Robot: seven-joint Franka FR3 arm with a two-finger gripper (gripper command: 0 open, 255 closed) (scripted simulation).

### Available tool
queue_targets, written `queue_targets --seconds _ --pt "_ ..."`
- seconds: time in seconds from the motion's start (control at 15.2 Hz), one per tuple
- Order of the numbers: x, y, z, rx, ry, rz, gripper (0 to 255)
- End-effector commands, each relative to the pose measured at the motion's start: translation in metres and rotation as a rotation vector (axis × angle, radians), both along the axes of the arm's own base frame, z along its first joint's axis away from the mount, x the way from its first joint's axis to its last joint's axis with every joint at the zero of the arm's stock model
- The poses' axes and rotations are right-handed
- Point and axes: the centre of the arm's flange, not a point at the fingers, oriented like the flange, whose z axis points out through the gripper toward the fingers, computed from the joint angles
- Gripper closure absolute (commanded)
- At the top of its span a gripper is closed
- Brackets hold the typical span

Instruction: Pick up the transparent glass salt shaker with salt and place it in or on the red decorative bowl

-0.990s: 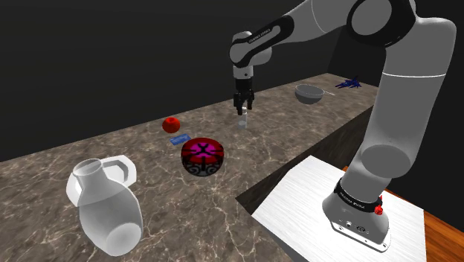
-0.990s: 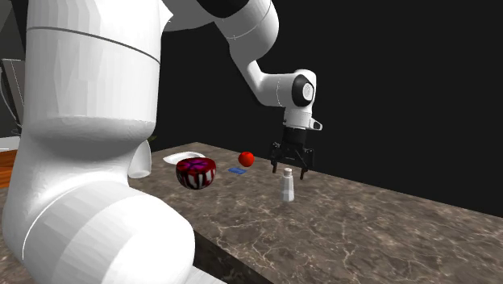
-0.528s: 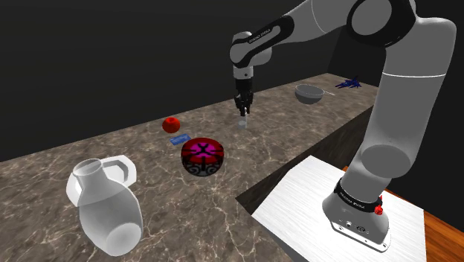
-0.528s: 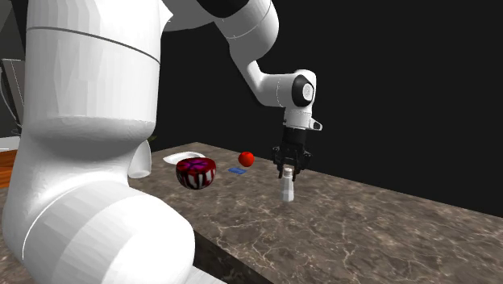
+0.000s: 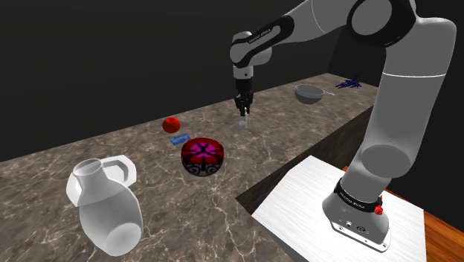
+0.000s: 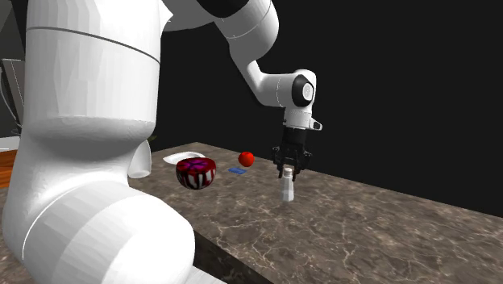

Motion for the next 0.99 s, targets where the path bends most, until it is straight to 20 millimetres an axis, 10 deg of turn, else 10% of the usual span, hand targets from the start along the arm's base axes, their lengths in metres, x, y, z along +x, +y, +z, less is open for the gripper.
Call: queue_targets --seconds 0.0,0.92 --pt "0.0 0.0 0.005 0.0 0.001 0.0 255" --pt "0.0 0.0 0.079 0.0 0.001 0.0 255"
